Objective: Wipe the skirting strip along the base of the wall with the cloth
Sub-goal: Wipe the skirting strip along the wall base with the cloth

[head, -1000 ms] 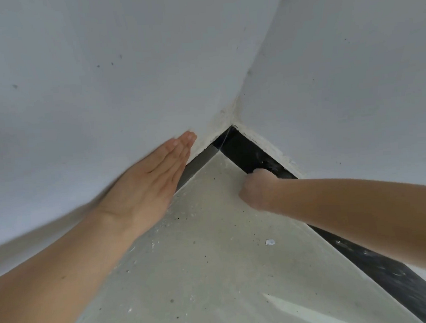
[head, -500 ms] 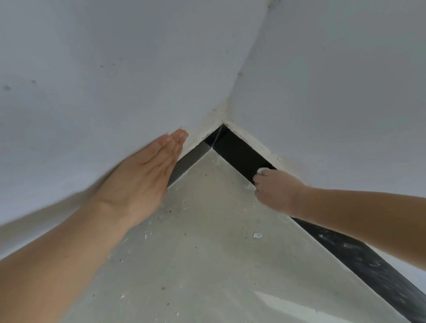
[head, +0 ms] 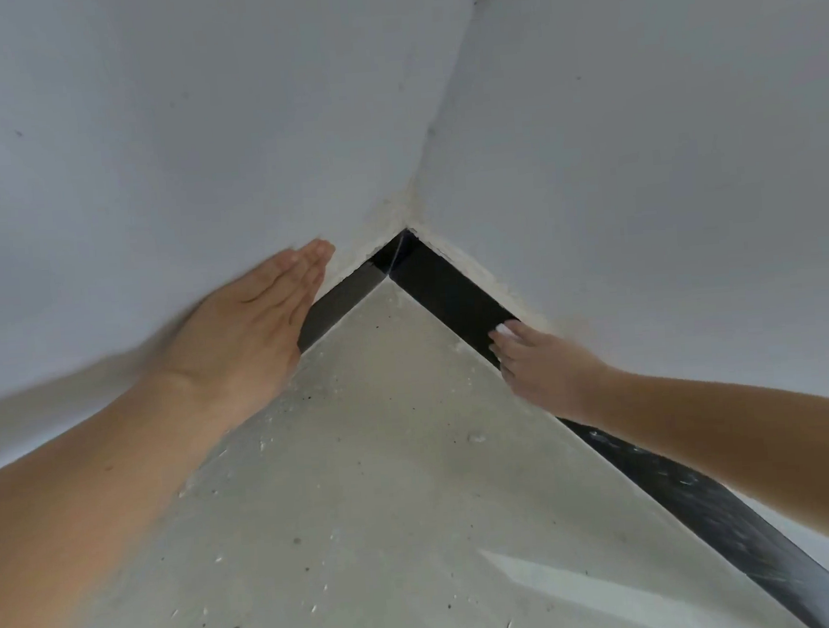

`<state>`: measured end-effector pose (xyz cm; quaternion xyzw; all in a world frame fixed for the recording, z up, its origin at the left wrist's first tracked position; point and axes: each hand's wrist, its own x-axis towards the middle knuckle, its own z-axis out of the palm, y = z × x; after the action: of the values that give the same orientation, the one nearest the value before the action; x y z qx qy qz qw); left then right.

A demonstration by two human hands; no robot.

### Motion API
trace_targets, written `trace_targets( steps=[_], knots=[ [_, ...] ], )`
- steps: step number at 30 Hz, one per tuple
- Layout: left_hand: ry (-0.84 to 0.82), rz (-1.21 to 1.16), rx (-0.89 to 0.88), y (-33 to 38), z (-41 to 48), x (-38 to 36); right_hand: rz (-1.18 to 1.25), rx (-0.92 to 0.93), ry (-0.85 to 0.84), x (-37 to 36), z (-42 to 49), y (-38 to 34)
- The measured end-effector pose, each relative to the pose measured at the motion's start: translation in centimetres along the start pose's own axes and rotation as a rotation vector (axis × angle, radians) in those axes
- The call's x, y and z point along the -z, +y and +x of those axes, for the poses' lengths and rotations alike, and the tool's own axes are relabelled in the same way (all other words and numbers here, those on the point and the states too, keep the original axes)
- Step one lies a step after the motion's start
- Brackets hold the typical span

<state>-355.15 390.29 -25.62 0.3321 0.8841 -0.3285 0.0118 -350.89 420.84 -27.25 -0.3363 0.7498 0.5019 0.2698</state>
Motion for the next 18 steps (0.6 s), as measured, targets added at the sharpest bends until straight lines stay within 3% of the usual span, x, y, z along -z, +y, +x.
trace_targets(
  steps=[3,5,9,10,12,15,18],
  knots=[
    [-0.025,-0.008,-0.001,0.1,-0.1,0.1,0.074,0.015,-0.173,-1.1,-1.4,-2.5],
    [-0.021,-0.009,-0.001,0.2,0.1,0.1,0.235,0.0,-0.178,0.3,-0.7,-3.0],
    [-0.008,0.017,-0.003,0.4,0.1,-0.1,0.063,-0.137,0.375,2.6,3.2,-0.3],
    [-0.004,0.027,-0.009,0.4,0.1,-0.3,0.036,-0.186,0.411,2.5,3.6,0.8],
    [0.007,0.026,-0.018,0.3,0.2,-0.4,-0.013,-0.162,0.321,1.6,2.9,2.3],
    [0.022,0.013,-0.024,0.2,0.2,-0.5,-0.087,0.019,0.115,-1.2,0.3,1.1],
    [0.028,-0.002,-0.031,0.3,0.2,-0.4,0.027,0.13,-0.138,-1.8,-1.3,-1.6]
  ],
)
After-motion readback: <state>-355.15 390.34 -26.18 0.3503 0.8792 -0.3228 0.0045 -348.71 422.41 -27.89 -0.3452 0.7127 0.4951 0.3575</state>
